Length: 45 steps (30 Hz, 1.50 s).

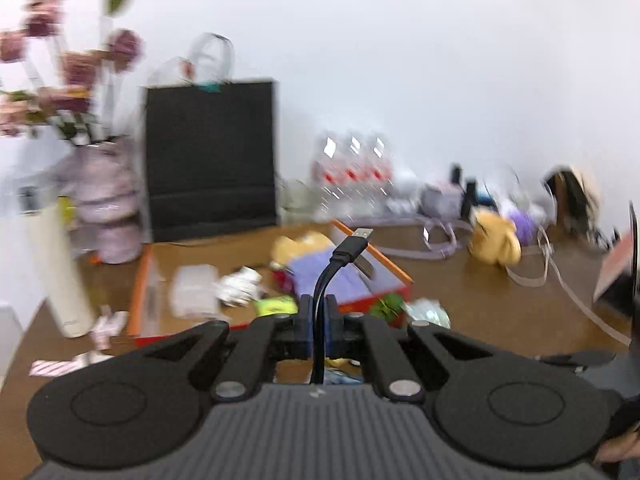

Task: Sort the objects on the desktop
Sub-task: 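Carry the cap and cable into the box and open both tools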

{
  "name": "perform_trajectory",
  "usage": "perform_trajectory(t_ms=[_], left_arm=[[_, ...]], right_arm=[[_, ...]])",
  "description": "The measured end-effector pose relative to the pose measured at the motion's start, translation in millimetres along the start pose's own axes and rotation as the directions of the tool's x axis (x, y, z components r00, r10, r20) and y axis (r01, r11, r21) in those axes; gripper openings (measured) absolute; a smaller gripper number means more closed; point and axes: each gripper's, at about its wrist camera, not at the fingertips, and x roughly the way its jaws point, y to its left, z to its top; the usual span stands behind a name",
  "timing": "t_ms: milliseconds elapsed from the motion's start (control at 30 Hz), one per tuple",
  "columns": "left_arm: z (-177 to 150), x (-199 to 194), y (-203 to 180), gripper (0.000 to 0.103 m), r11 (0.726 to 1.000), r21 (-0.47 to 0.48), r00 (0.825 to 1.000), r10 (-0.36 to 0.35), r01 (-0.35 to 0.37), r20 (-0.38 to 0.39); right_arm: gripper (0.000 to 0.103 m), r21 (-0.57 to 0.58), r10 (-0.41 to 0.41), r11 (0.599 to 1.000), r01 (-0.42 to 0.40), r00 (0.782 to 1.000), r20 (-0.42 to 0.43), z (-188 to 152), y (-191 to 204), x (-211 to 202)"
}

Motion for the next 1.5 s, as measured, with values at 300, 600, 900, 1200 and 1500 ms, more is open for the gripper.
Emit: perform_trajectory(t_ms=[300,600,900,1200,1500], left_arm=[[11.9,-56.7,32.8,0.005,0.997,-0.060,0.995,0.050,-0.044,0.088],[75.3,-18.7,60.6,0.005,0.999,-0.001,0.986,0.052,-0.053,0.161],[65.1,136.4,59.7,0.005,0.971,0.238,0.999,-0.008,0.020,-0.053],[-4.1,211.1,56.8,0.005,0.938,0.229,0.942,-0.195,0.261,-0.274],[29.1,200.1,102.9,0.053,0.952,-0.036,0.900,-0.298,0.303,-0.319]], right_arm=[[0.039,-0.098,0.040,0.995,-0.033,0.996,0.075,13.1,47.7,-25.3],[0.039,-0.135,0.067,0.990,-0.049,0.988,0.136,89.8,48.9,-7.5],[0.039,-0.120,0.002,0.993,0.004,0.999,0.052,165.4,19.3,87.4],[0.039,0.000,-0.051,0.999,0.052,0.969,-0.242,166.6,-31.9,185.6],[0.080,0.039,-0.036,0.998,0.050,0.954,-0.296,178.5,-27.6,182.6]])
